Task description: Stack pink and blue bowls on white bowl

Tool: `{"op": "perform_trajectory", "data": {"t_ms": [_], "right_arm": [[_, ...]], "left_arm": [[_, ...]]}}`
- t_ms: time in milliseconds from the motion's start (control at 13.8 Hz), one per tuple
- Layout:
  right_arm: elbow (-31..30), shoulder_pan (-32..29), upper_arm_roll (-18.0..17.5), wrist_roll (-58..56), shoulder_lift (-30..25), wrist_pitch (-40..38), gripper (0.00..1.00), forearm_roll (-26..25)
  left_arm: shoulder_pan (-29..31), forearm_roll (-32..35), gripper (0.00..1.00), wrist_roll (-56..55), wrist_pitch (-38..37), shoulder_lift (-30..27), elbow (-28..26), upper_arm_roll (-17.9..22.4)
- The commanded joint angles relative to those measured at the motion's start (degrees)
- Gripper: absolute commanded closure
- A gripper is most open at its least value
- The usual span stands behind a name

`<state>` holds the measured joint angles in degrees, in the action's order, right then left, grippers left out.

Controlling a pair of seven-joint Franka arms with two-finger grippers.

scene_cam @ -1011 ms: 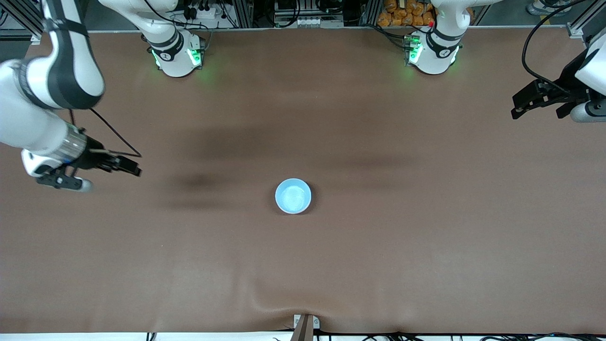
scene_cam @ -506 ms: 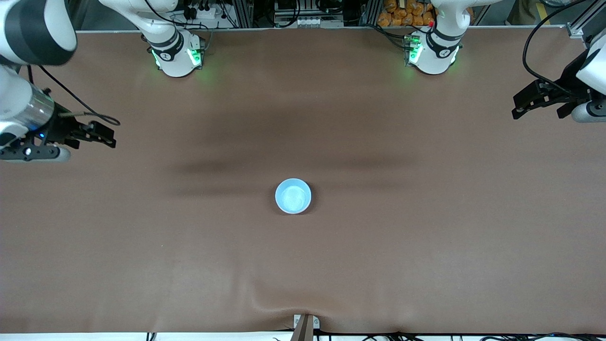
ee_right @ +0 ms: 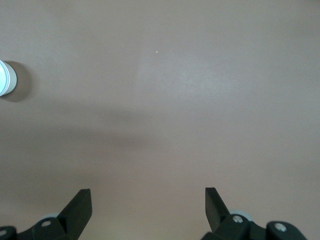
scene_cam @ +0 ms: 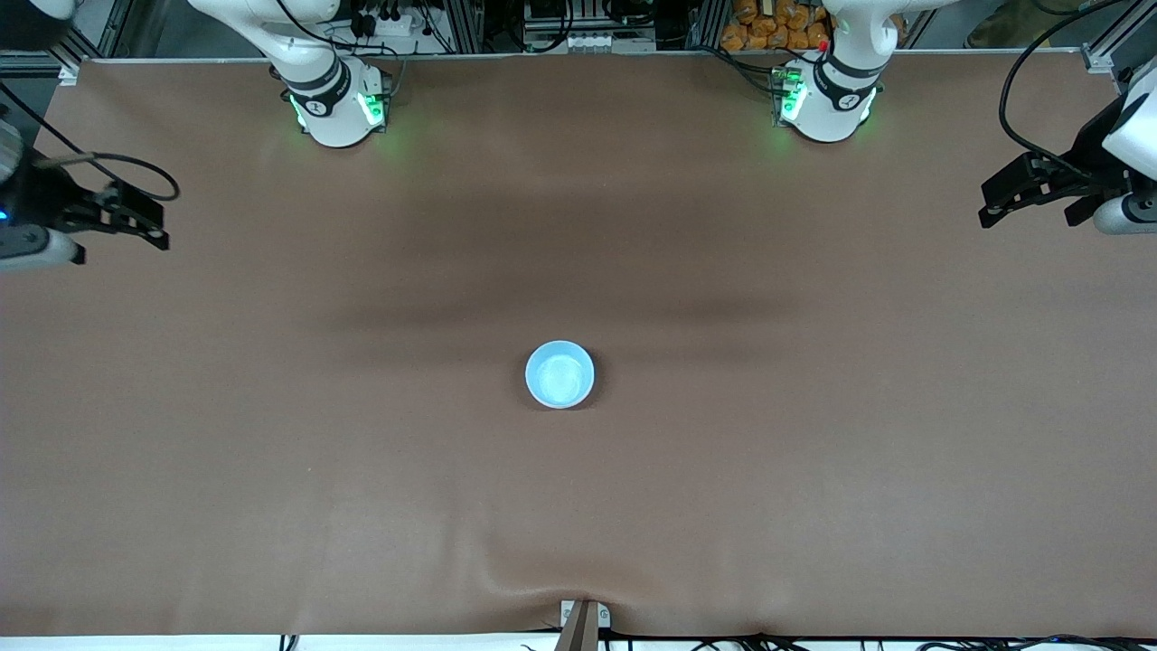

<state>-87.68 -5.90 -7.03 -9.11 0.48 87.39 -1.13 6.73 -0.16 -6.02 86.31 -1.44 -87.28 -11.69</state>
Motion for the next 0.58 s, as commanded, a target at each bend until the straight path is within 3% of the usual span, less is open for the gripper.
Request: {"op": "perform_trajectory", "data": {"t_ms": [0, 289, 506], "right_arm": [[3.92, -0.16, -0.36, 6.69, 1.72, -1.7, 0.0, -0.19], [4.54, -0.25, -0.27, 15.6, 1.72, -1.79, 0.0, 5.42], [4.27, -0.16, -0.27, 15.61, 1.63, -2.14, 0.0, 5.7]], "left_arm": [[0.3, 0.68, 0.0, 0.48, -1.05, -0.14, 0.62, -0.27], [0.13, 0.68, 0.0, 0.48, -1.05, -0.05, 0.62, -0.36], [0.22, 0.77, 0.0, -0.05, -1.05, -0.05, 0.7, -0.27]]}}
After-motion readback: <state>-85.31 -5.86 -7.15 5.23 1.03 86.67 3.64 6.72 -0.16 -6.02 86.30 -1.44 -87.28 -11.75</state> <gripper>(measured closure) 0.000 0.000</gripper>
